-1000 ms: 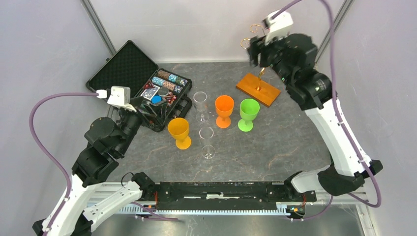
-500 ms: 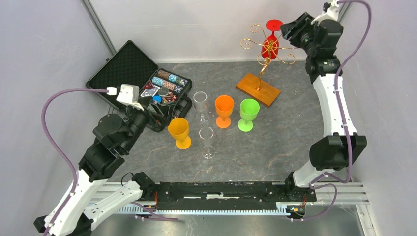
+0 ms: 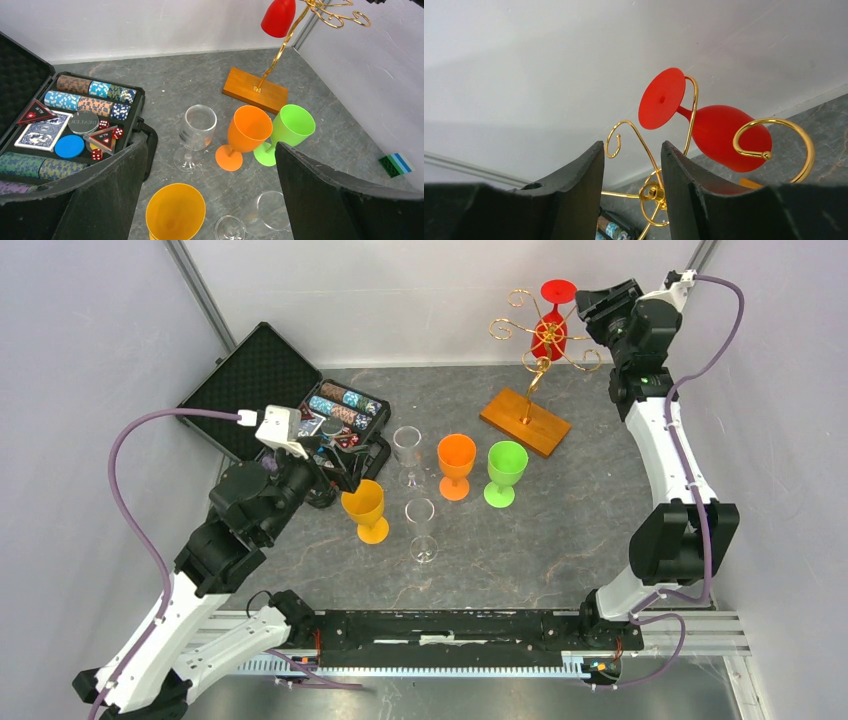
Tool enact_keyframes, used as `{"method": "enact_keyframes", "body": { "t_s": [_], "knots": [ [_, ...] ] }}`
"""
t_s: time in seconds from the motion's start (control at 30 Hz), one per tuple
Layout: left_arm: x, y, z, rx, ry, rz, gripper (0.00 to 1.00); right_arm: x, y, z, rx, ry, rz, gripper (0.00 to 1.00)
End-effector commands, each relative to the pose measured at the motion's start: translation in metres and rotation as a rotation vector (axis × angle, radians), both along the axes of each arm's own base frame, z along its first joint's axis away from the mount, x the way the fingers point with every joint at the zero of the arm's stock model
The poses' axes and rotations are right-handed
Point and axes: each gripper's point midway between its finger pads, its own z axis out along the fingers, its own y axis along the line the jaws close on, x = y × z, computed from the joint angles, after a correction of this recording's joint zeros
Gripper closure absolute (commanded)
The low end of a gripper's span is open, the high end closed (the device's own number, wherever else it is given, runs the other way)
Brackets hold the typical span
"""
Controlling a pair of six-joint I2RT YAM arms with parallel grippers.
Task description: Take the wine glass off the wine glass rack
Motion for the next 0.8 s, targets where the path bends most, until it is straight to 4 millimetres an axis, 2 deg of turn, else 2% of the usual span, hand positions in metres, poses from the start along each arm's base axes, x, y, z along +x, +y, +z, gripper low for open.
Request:
{"method": "enact_keyframes", "body": {
  "t_s": [0.0,0.07,0.23,0.53,0.77],
  "knots": [
    [0.002,-0.007,0.012,-0.051,-0.021,-0.015,0.00,0.004,-0.016,0.029,0.047,-0.092,-0.087,0.49],
    [0.002,-0.006,0.011,-0.049,-0.020,-0.012,0.00,0.011,-0.016,0.028,0.050,-0.089,-0.087,0.50],
    [0.004,-0.004,0.009,-0.048,-0.013,0.005,0.00,0.023,-0.019,0.015,0.067,-0.059,-0.121,0.61],
    [0.005,-0.001,0.007,-0.043,-0.010,0.025,0.00,0.043,-0.015,0.008,0.058,-0.056,-0.119,0.62],
    [0.007,0.000,0.005,-0.032,-0.006,0.033,0.00,0.056,-0.015,-0.004,0.070,-0.041,-0.118,0.68]
  ]
}}
